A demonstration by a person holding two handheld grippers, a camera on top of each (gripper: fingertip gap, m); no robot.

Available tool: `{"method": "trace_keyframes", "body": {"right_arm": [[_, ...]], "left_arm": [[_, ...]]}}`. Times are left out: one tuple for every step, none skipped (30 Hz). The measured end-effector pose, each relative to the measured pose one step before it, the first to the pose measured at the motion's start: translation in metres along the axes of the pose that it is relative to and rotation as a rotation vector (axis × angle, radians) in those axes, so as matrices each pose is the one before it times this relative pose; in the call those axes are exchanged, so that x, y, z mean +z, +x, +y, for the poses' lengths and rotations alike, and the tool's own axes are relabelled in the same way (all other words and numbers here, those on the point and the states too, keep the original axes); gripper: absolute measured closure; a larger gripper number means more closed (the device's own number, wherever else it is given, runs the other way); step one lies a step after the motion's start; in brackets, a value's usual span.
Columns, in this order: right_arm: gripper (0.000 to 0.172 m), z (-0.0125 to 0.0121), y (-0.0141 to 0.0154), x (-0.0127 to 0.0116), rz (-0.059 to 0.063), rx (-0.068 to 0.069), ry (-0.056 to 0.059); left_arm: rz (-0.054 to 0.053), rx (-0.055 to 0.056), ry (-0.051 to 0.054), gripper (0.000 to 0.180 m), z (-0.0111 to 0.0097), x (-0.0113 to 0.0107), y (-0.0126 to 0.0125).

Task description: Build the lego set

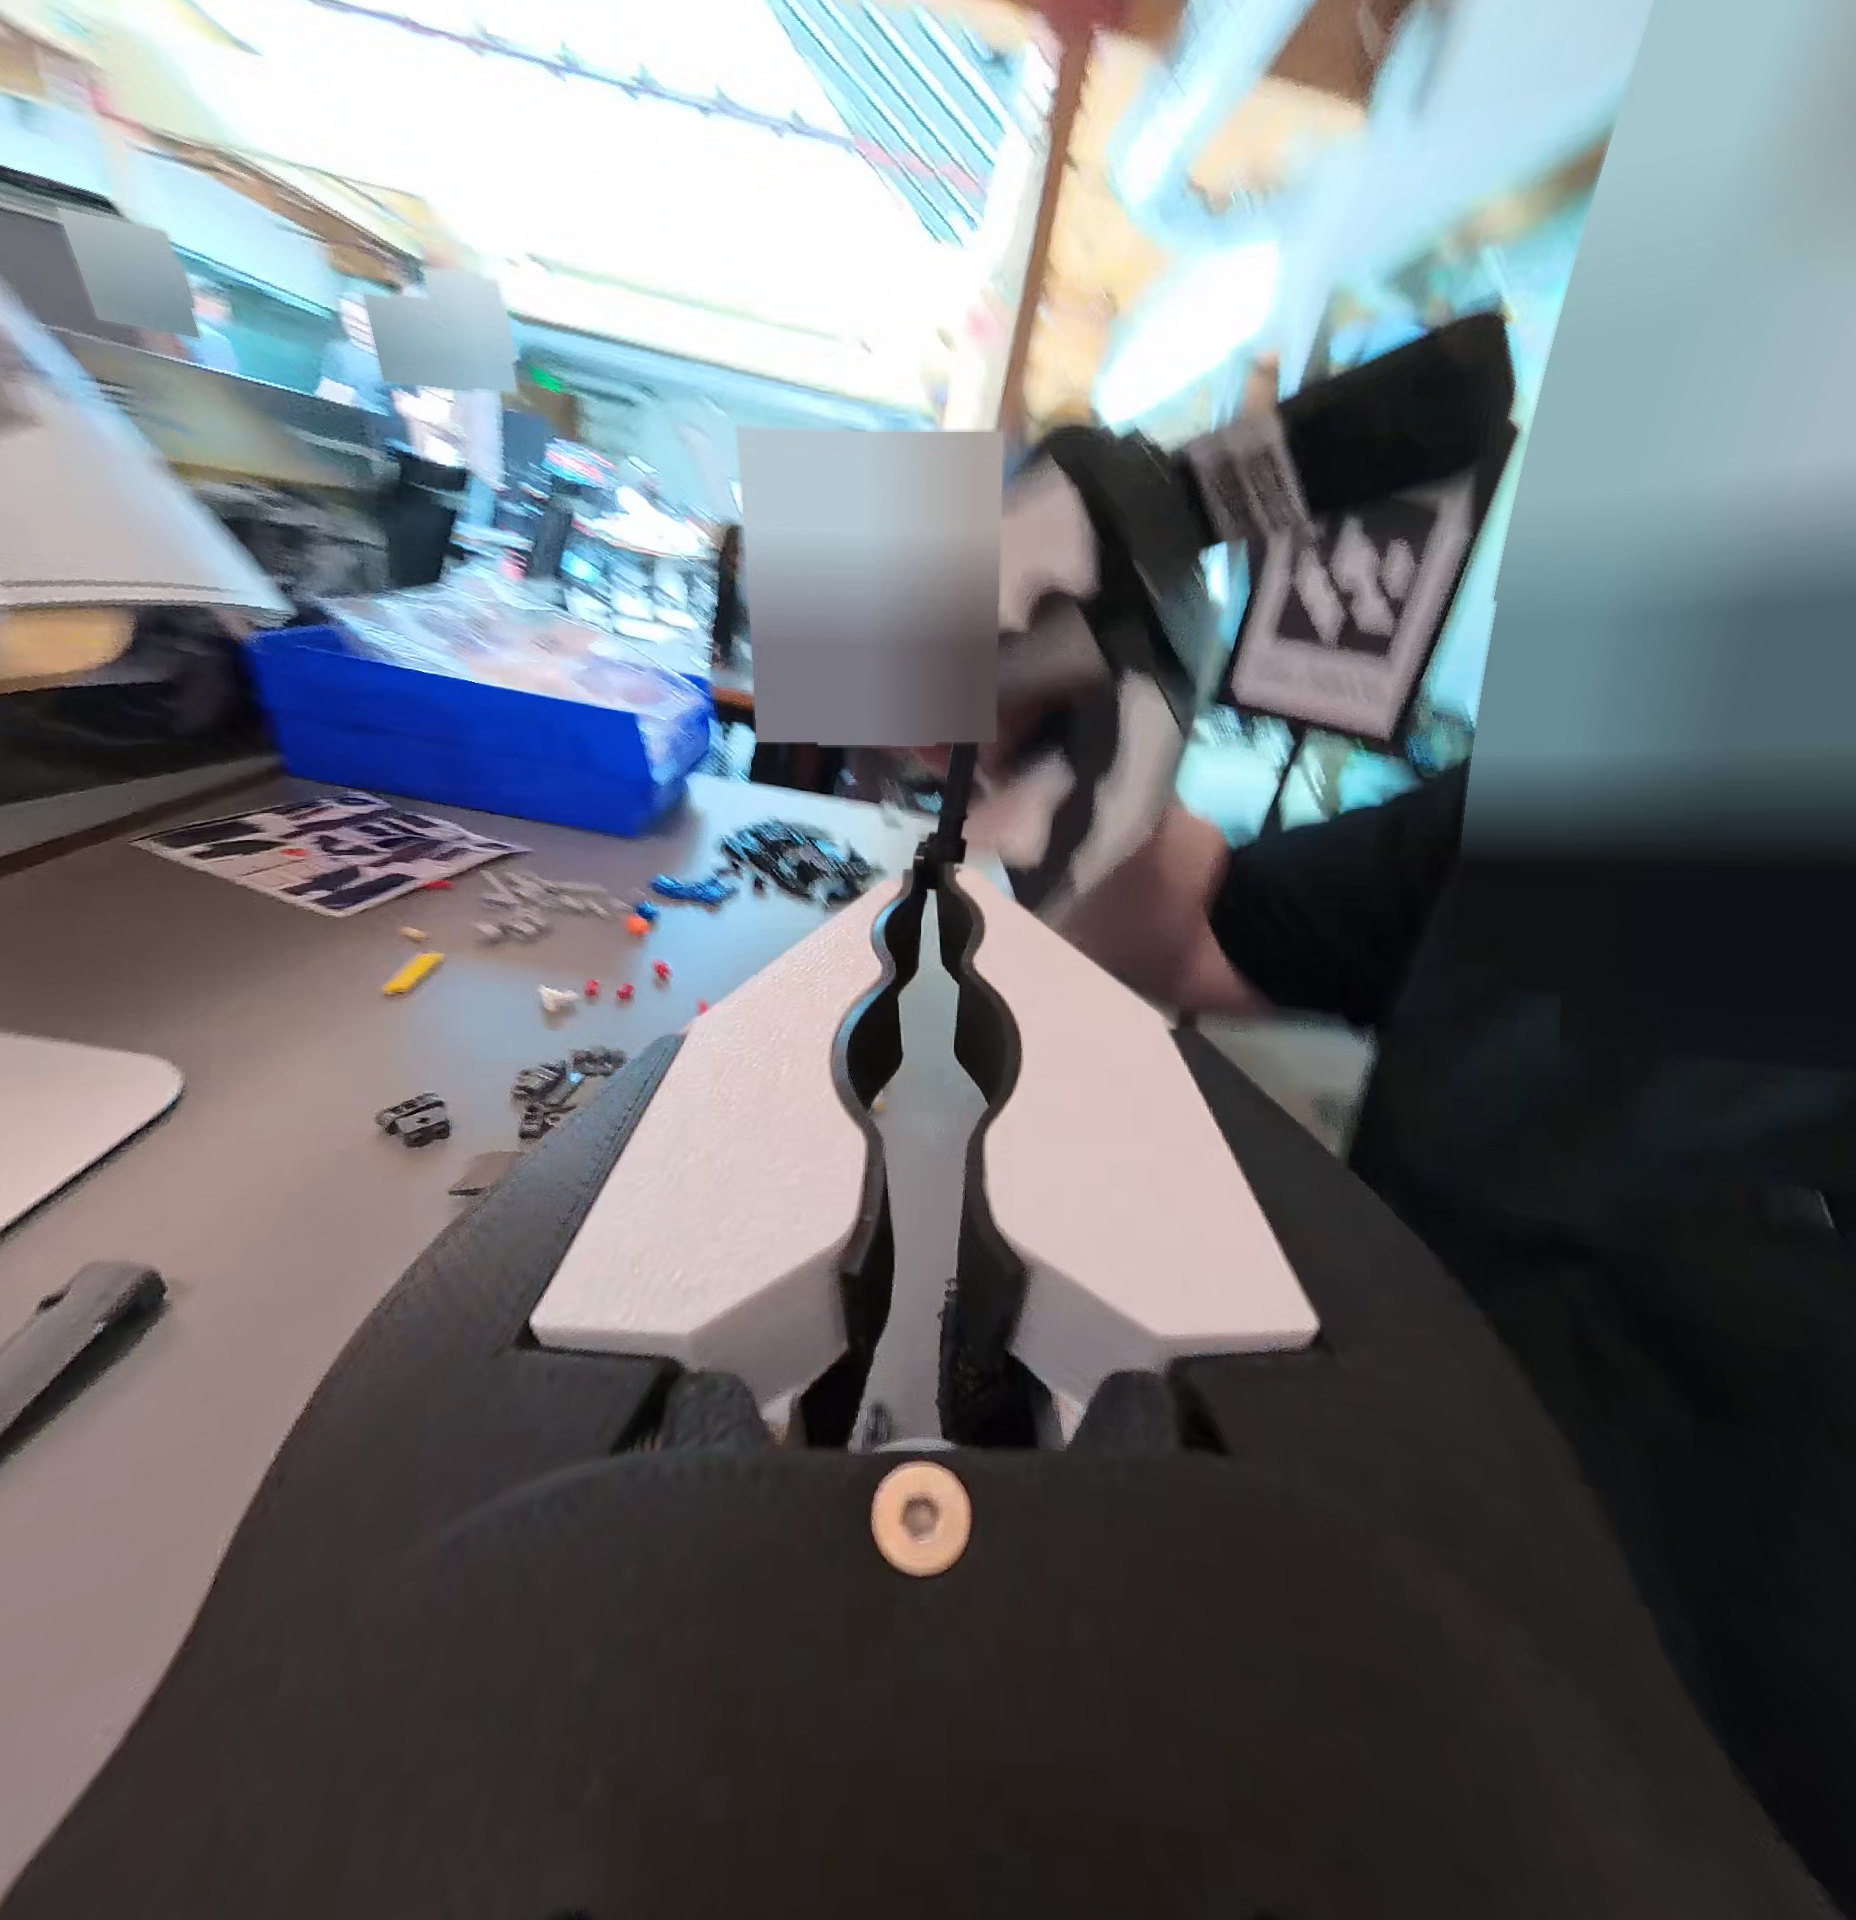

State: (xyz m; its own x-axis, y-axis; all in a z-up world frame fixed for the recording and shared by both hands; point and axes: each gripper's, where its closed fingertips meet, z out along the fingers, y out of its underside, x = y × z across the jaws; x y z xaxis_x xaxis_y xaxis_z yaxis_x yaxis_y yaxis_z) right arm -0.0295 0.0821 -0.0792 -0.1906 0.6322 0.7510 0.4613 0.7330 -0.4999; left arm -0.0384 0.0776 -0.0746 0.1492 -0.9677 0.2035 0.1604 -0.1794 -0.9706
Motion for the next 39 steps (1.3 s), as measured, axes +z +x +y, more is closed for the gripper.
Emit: {"method": "trace_keyframes", "body": {"right_arm": [[0.114, 0.00274, 0.00419, 0.00183, 0.1013, -0.0498, -0.0353], [0.114, 0.00228, 0.00453, 0.00165, 0.0935, -0.0556, -0.0361], [0.112, 0.00088, 0.00237, 0.00147, 0.0638, -0.0436, -0.0242], [0.113, 0.00010, 0.00333, 0.00105, 0.0526, -0.0250, -0.0147], [0.113, -0.00089, 0.00277, 0.00027, 0.0358, -0.0140, -0.0027], [0.115, -0.00160, 0.00195, -0.00026, 0.0226, -0.0127, 0.0051], [0.125, -0.00126, 0.00297, -0.00092, 0.0256, -0.0181, 0.0043], [0.134, -0.00062, 0.00262, -0.00100, 0.0199, -0.0196, 0.0004], [0.138, 0.00063, 0.00140, -0.00030, 0.0079, -0.0071, -0.0080], [0.139, 0.00077, 0.00046, 0.00024, -0.0011, 0.0040, -0.0093], [0.139, 0.00051, 0.00039, 0.00014, -0.0002, 0.0036, -0.0036], [0.140, 0.00032, 0.00038, -0.00001, 0.0018, -0.0014, -0.0021], [0.140, 0.00025, 0.00018, -0.00013, -0.0011, -0.0014, -0.0041], [0.142, 0.00048, -0.00014, -0.00014, -0.0041, -0.0005, -0.0044], [0.142, 0.00045, -0.00037, -0.00015, -0.0047, -0.0032, -0.0013], [0.143, 0.00040, -0.00077, -0.00037, -0.0090, -0.0014, 0.0011], [0.144, 0.00021, -0.00038, -0.00032, -0.0097, 0.0065, 0.0028], [0.144, 0.00050, -0.00009, 0.00013, -0.0064, 0.0074, 0.0007], [0.145, 0.00047, 0.00020, 0.00004, -0.0014, 0.0006, -0.0003], [0.144, 0.00038, 0.00060, 0.00050, 0.0034, 0.0005, -0.0044], [0.145, 0.00062, 0.00072, 0.00105, 0.0033, 0.0013, -0.0065], [0.145, 0.00021, 0.00087, 0.00097, 0.0021, -0.0001, 0.0019], [0.144, -0.00059, 0.00105, 0.00045, 0.0040, -0.0001, 0.0094], [0.145, -0.00091, 0.00173, 0.00039, 0.0120, -0.0007, 0.0069], [0.143, -0.00096, 0.00237, 0.00021, 0.0222, -0.0035, 0.0028], [0.142, -0.00157, 0.00286, 0.00002, 0.0309, -0.0065, 0.0055], [0.141, -0.00158, 0.00277, -0.00012, 0.0321, -0.0049, 0.0066], [0.141, -0.00055, 0.00179, 0.00014, 0.0236, -0.0031, 0.0017], [0.141, -0.00002, 0.00111, 0.00003, 0.0153, -0.0001, 0.0029], [0.141, -0.00038, 0.00117, -0.00044, 0.0111, 0.0077, 0.0069], [0.141, -0.00010, 0.00097, -0.00028, 0.0096, 0.0092, 0.0051], [0.141, 0.00006, 0.00090, -0.00013, 0.0105, 0.0038, 0.0024], [0.142, -0.00009, 0.00046, -0.00019, 0.0104, -0.0029, 0.0015], [0.145, -0.00038, -0.00022, -0.00034, 0.0044, -0.0060, 0.0018], [0.146, -0.00049, -0.00012, -0.00003, 0.0049, -0.0015, 0.0038], [0.146, -0.00008, 0.00004, 0.00021, 0.0041, 0.0035, 0.0013], [0.149, 0.00038, -0.00011, 0.00018, -0.0006, -0.0013, -0.0025], [0.150, -0.00012, -0.00036, -0.00024, -0.0045, -0.0052, 0.0006], [0.150, 0.00003, -0.00023, 0.00004, -0.0048, 0.0008, -0.0005]], "left_arm": [[-0.0201, -0.0330, 0.0201, 0.180, -0.00252, 0.00073, -0.00465], [0.0075, -0.0262, 0.0148, 0.180, -0.00215, 0.00221, -0.00053], [-0.0040, -0.0138, 0.0054, 0.180, -0.00075, 0.00288, -0.00107], [-0.0093, -0.0088, -0.0015, 0.180, 0.00052, 0.00327, -0.00089], [-0.0016, -0.0102, -0.0064, 0.180, 0.00117, 0.00335, 0.00033], [-0.0041, -0.0061, 0.0049, 0.180, -0.00026, 0.00249, 0.00010], [-0.0044, -0.0103, 0.0023, 0.180, 0.00007, 0.00190, -0.00024], [-0.0020, -0.0094, 0.0000, 0.180, 0.00055, 0.00161, -0.00005], [0.0007, -0.0045, 0.0052, 0.180, -0.00008, 0.00094, 0.00046], [0.0043, -0.0060, 0.0081, 0.180, -0.00062, 0.00067, 0.00089], [-0.0010, -0.0055, 0.0045, 0.180, -0.00041, 0.00042, -0.00012], [0.0002, -0.0028, 0.0047, 0.180, -0.00064, 0.00019, -0.00025], [0.0020, -0.0038, 0.0031, 0.180, -0.00016, 0.00026, -0.00018], [0.0008, -0.0044, 0.0026, 0.180, 0.00003, 0.00030, -0.00032], [-0.0021, -0.0006, 0.0000, 0.180, 0.00019, 0.00048, -0.00030], [-0.0013, 0.0034, -0.0070, 0.180, 0.00111, 0.00038, -0.00025], [0.0050, 0.0002, -0.0014, 0.180, 0.00034, 0.00024, 0.00029], [0.0012, -0.0066, 0.0018, 0.180, -0.00018, 0.00011, -0.00004], [-0.0020, -0.0011, 0.0016, 0.180, -0.00010, 0.00012, -0.00046], [0.0000, -0.0015, 0.0033, 0.180, -0.00039, -0.00002, -0.00042], [-0.0029, -0.0049, 0.0087, 0.180, -0.00123, -0.00010, -0.00088], [-0.0028, -0.0043, 0.0061, 0.180, -0.00085, -0.00025, -0.00113], [0.0054, -0.0020, 0.0072, 0.180, -0.00123, -0.00023, -0.00009], [0.0018, 0.0009, 0.0079, 0.180, -0.00159, -0.00027, 0.00027], [-0.0048, 0.0044, 0.0157, 0.180, -0.00262, -0.00027, 0.00044], [-0.0013, -0.0003, 0.0134, 0.179, -0.00259, -0.00020, 0.00097], [0.0062, -0.0002, 0.0142, 0.179, -0.00284, -0.00046, 0.00165], [-0.0008, 0.0013, 0.0090, 0.179, -0.00204, -0.00028, 0.00046], [-0.0028, -0.0002, 0.0062, 0.180, -0.00097, 0.00010, -0.00011], [0.0051, -0.0095, 0.0129, 0.180, -0.00115, 0.00010, 0.00083], [0.0054, -0.0148, 0.0167, 0.180, -0.00104, 0.00028, 0.00069], [0.0018, -0.0120, 0.0186, 0.180, -0.00098, 0.00018, 0.00044], [0.0008, -0.0137, 0.0157, 0.180, -0.00062, 0.00010, 0.00024], [0.0037, -0.0132, 0.0131, 0.180, -0.00056, -0.00018, 0.00034], [0.0030, -0.0078, 0.0141, 0.180, -0.00074, -0.00021, 0.00061], [-0.0032, -0.0058, 0.0133, 0.180, -0.00086, -0.00036, 0.00020], [-0.0038, -0.0057, 0.0095, 0.180, -0.00039, -0.00031, -0.00055], [0.0045, -0.0108, 0.0067, 0.179, -0.00021, -0.00052, -0.00009], [0.0020, -0.0060, 0.0075, 0.180, -0.00032, -0.00003, 0.00025]]}}
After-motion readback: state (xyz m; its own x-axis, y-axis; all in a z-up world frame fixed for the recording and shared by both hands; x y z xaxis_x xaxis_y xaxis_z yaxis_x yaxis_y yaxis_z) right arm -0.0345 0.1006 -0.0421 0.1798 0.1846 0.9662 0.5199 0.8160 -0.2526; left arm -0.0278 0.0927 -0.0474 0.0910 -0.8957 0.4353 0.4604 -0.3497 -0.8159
